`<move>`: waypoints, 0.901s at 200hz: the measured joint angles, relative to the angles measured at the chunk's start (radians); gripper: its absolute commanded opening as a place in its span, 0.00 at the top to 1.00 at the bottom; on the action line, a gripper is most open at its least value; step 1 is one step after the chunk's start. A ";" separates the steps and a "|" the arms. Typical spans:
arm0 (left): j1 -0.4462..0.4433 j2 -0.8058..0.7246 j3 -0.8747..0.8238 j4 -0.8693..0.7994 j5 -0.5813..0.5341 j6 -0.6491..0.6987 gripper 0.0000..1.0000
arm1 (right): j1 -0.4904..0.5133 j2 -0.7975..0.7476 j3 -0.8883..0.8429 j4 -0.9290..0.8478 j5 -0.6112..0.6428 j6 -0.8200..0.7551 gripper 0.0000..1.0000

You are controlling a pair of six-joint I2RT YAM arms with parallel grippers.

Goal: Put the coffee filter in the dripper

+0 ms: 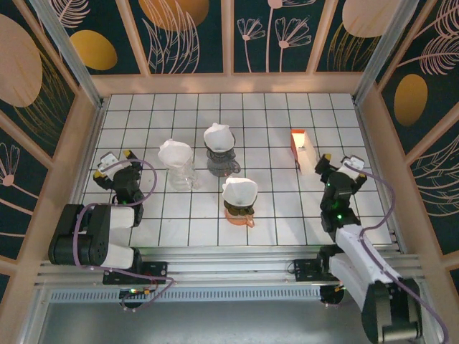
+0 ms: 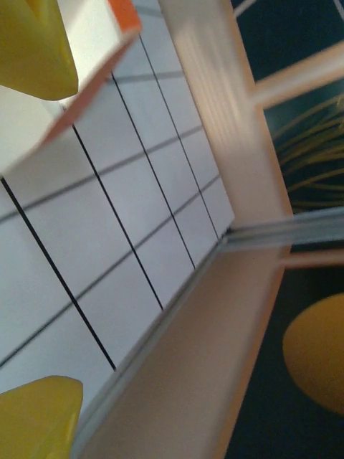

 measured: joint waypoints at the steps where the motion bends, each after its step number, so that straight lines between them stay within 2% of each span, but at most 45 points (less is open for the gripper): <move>1: 0.000 0.000 0.000 0.000 0.000 0.000 0.01 | -0.002 0.005 -0.002 0.007 -0.001 -0.001 0.01; 19: 0.000 0.000 0.000 -0.002 0.000 0.000 0.01 | -0.040 0.160 -0.036 0.188 -0.063 -0.033 0.01; 54: 0.000 0.000 0.000 -0.007 0.000 0.000 0.01 | -0.044 0.424 -0.082 0.488 -0.147 -0.077 0.01; 90: 0.000 0.000 0.000 -0.008 0.000 0.000 0.01 | -0.046 0.629 -0.079 0.718 -0.212 -0.108 0.01; 125: 0.000 0.000 0.000 -0.010 0.000 0.000 0.01 | -0.088 0.669 -0.032 0.732 -0.304 -0.108 0.01; 137: 0.000 0.002 0.004 -0.014 0.005 0.004 0.01 | -0.095 0.690 -0.038 0.800 -0.322 -0.108 0.01; 180: -0.006 0.067 0.073 -0.037 0.167 0.085 0.01 | -0.091 0.721 -0.060 0.856 -0.369 -0.113 0.01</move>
